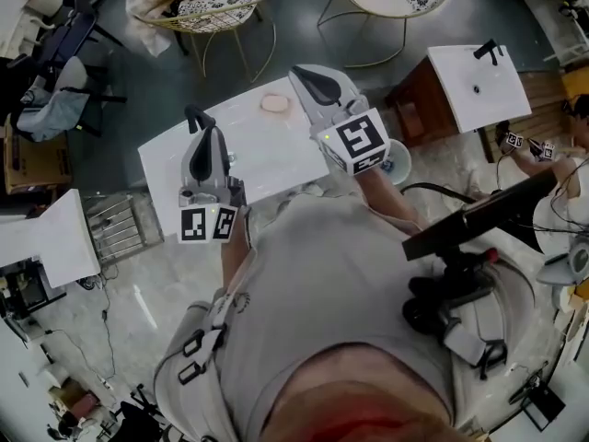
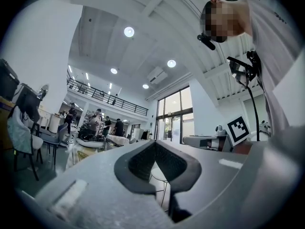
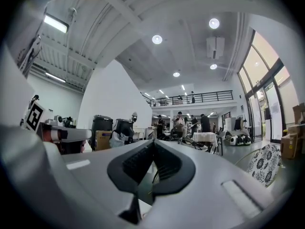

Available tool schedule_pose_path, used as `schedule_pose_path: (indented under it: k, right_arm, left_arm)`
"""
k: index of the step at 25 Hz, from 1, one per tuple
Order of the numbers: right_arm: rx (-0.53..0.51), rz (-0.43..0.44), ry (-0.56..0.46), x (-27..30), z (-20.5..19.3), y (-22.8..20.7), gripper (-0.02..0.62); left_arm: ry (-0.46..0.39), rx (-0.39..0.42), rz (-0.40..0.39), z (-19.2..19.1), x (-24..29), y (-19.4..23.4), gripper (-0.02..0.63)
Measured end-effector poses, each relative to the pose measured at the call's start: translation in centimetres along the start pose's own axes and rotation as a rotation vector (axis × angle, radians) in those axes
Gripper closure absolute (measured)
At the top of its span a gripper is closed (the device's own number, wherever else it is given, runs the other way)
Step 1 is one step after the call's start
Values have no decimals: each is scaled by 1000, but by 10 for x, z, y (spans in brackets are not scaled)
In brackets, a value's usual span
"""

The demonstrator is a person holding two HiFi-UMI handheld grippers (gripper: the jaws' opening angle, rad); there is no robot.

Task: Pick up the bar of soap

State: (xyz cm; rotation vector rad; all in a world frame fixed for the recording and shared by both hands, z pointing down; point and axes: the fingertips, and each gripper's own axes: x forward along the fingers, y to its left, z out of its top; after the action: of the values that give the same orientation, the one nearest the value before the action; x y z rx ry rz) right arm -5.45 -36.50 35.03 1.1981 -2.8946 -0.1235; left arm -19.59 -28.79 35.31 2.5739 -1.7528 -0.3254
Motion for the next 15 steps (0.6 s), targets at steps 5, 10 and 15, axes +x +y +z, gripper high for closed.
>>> schedule_pose_path:
  k: [5,10,15]
  right_arm:
    - [-8,-13,1,2,0,-9,595]
    - [-62,-25,-1,6,6,-10,594]
    - [-92,-22,11,7,5,-5,595]
  left_arm:
    - [14,2,-15,-2,2,-1,607]
    - [21,-3,-24,-5,4,0,607]
    - [20,-11,-31,-9,5,-4,607]
